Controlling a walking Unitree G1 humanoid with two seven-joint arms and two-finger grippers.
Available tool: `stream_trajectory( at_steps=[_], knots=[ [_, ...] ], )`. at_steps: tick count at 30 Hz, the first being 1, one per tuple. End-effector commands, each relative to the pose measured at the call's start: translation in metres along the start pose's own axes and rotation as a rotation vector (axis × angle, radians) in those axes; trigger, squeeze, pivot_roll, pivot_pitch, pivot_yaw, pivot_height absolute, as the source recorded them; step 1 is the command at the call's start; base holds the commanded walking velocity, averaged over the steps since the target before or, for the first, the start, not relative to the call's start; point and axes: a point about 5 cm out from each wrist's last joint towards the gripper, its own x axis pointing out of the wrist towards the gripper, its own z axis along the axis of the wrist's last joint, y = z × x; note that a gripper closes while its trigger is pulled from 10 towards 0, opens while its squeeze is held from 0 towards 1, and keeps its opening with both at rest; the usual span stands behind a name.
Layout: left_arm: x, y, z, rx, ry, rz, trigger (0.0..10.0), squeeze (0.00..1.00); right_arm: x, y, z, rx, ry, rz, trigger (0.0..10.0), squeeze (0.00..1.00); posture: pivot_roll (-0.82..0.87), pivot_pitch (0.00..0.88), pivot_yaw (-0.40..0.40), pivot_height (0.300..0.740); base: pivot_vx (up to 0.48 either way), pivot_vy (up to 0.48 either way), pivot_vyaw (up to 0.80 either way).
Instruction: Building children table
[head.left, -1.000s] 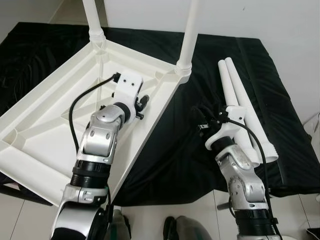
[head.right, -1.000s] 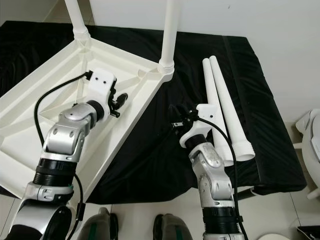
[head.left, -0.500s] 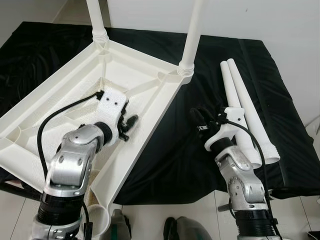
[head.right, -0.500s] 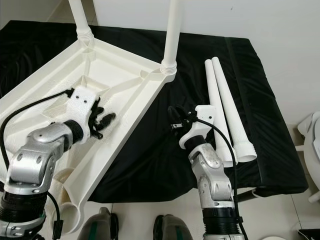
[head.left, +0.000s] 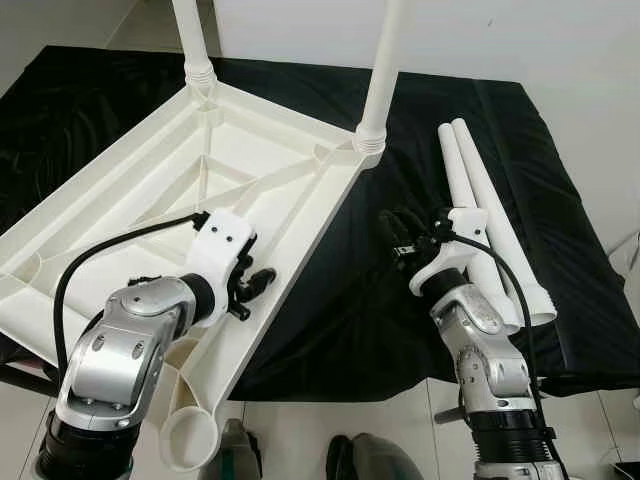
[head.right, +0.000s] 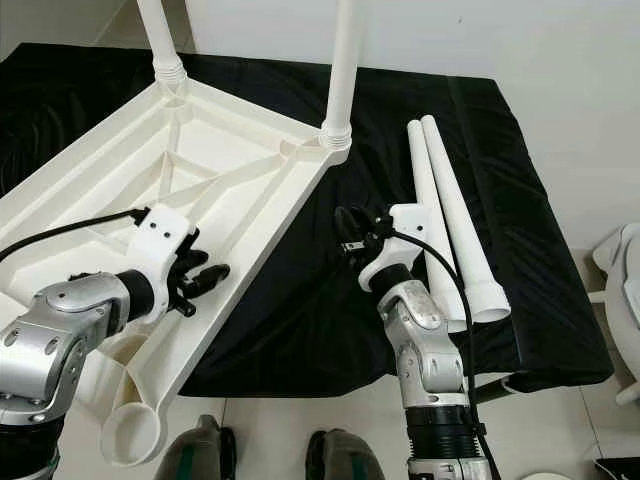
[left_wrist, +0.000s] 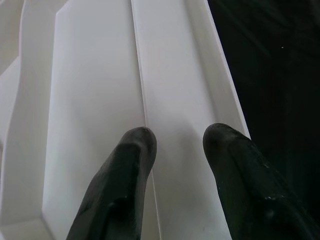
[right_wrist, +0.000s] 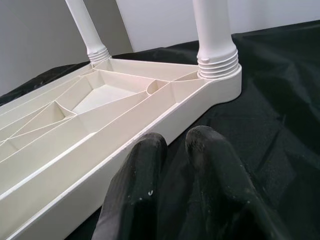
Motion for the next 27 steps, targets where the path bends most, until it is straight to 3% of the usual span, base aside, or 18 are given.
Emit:
stream_trajectory(
  at_steps=[1,5,16,17,18,19,23,27],
  knots=[
    [0.000,-0.002,-0.004,-0.009,0.032,-0.008,10.0,0.00,0.000,-0.001,-0.003,-0.004,0.015,-0.003,10.0,0.00,0.04,0.058,-0.042,0.740,0.000,0.000,0.00],
    [0.006,0.004,-0.017,-0.044,0.120,0.081,10.0,0.00,-0.001,-0.002,-0.002,-0.008,0.011,-0.007,10.0,0.00,0.03,0.059,-0.040,0.740,0.000,0.000,0.00],
    [0.011,0.007,-0.019,-0.050,0.145,0.154,10.0,0.00,0.001,-0.003,-0.002,-0.010,0.006,-0.007,10.0,0.00,0.03,0.057,-0.042,0.740,0.000,0.000,0.00],
    [0.010,0.008,-0.020,-0.047,0.147,0.163,6.7,0.00,0.001,-0.003,-0.002,-0.010,0.006,-0.007,10.0,0.00,0.03,0.058,-0.041,0.740,0.000,0.000,0.00],
    [0.010,0.008,-0.020,-0.047,0.147,0.163,6.7,0.00,0.001,-0.003,-0.002,-0.010,0.006,-0.007,10.0,0.00,0.03,0.058,-0.041,0.740,0.000,0.000,0.00],
    [0.010,0.009,-0.020,-0.038,0.147,0.169,0.0,0.00,0.001,-0.003,-0.002,-0.009,0.007,-0.007,10.0,0.00,0.03,0.058,-0.041,0.740,0.000,0.000,0.00],
    [0.010,0.009,-0.018,-0.033,0.140,0.175,0.0,0.00,0.001,-0.003,-0.002,-0.009,0.007,-0.006,10.0,0.00,0.03,0.058,-0.042,0.740,0.000,0.000,0.00],
    [0.020,0.011,-0.006,-0.031,0.102,0.204,0.0,0.00,0.002,-0.002,-0.002,-0.007,0.007,-0.003,10.0,0.00,0.04,0.057,-0.047,0.740,0.000,0.000,0.00]
  ],
)
